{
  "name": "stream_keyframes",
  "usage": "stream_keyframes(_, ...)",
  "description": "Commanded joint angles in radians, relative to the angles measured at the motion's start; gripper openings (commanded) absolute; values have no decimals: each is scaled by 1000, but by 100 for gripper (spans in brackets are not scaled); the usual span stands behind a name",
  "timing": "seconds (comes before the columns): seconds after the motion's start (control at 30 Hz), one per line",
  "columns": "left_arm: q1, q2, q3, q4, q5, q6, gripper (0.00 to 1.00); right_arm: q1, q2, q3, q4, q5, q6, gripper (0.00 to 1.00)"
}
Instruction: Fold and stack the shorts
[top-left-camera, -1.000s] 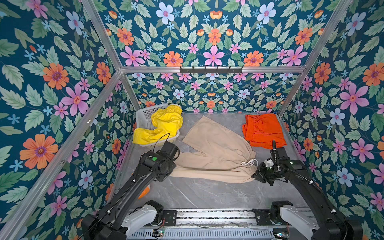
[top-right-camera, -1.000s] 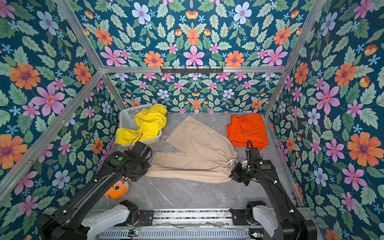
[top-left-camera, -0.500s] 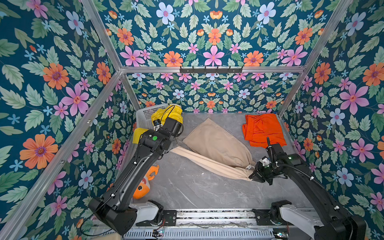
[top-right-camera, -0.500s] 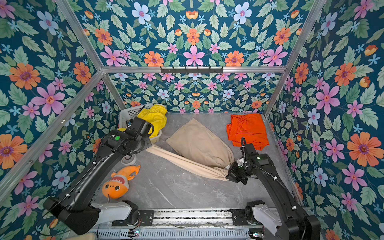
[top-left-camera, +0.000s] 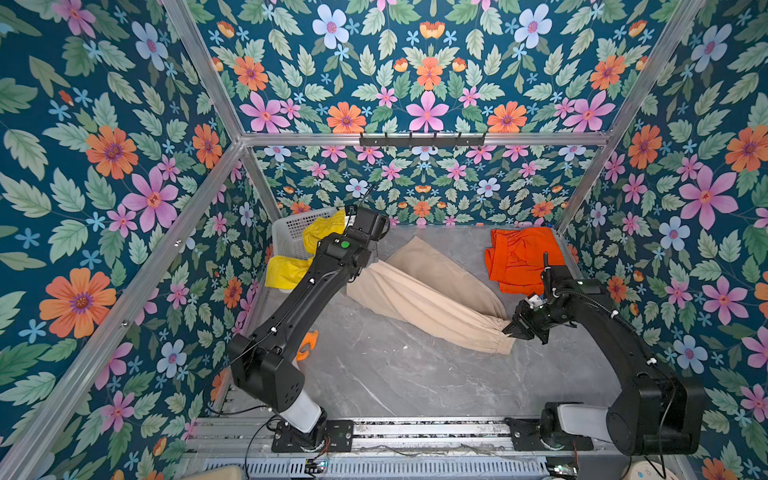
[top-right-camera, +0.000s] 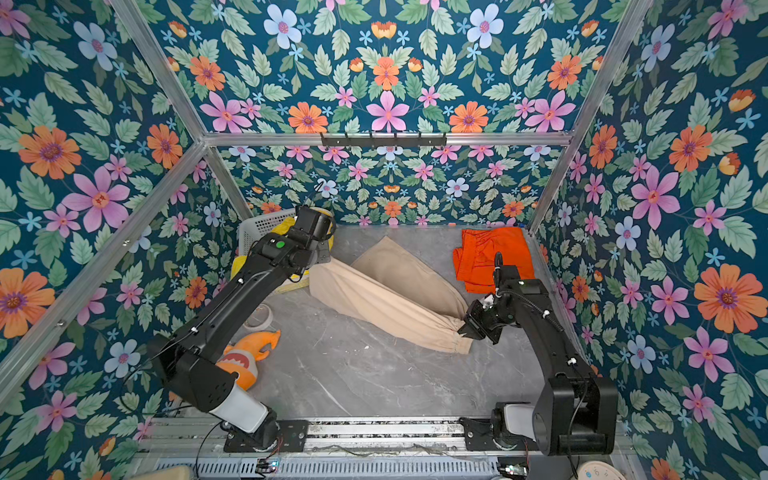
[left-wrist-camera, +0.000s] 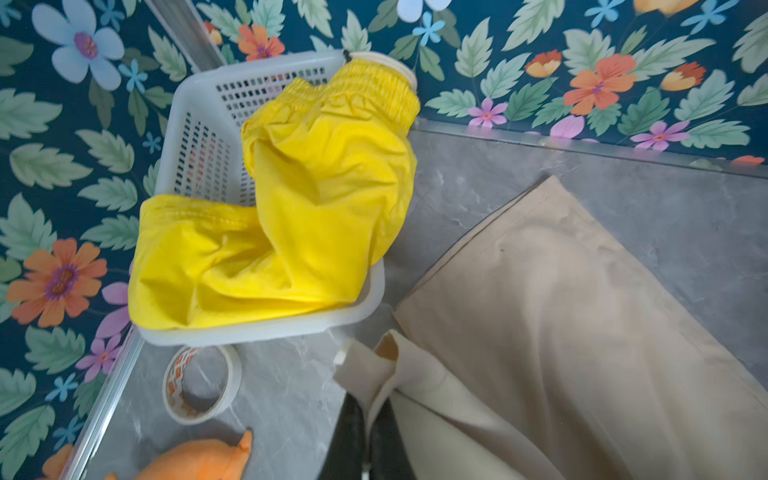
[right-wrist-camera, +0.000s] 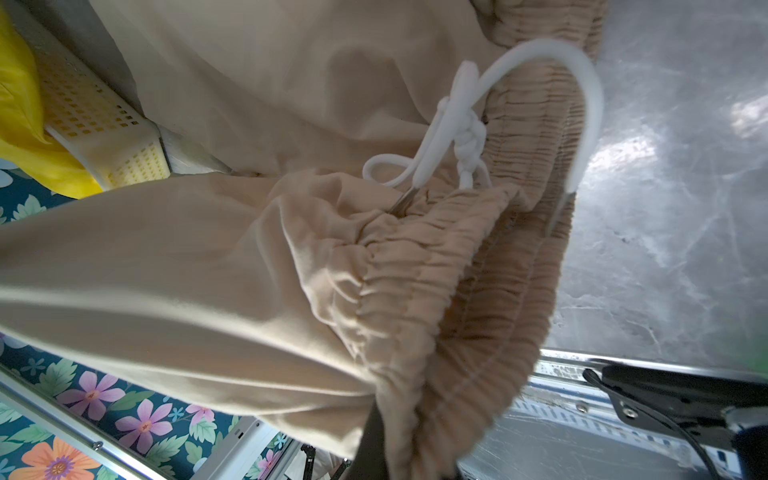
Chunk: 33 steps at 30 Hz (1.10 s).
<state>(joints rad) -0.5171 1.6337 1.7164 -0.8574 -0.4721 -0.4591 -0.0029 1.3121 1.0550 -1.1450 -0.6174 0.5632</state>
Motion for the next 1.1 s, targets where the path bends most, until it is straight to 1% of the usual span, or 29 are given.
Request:
stream_keyframes(0.0,6,64,74,84,-59,55,0,-11,30,27,-77,58,-54,7)
stream_keyframes(0.17,5,158,115,125,-2,61,0,-44,96,50,-70,36,-87,6)
stream_keyframes(0.37,-3,255,180,172,22,84,0,-88,165,69,-59,24,-126,6)
stream_keyframes(0.57,-4,379,281,175,51,92,0,-111,220,81,-32,10,-131,7)
stream_keyframes(0.7,-6,450,317,192,67,90,0,-119,265,89,-12,4,-135,7)
stream_keyframes(0.93,-19,537,372,256,90,87,0,-144,327,94,25,1,-129,8)
stream_keyframes(1.07,-24,599,430,264,102,77,0,-163,337,93,42,1,-125,9)
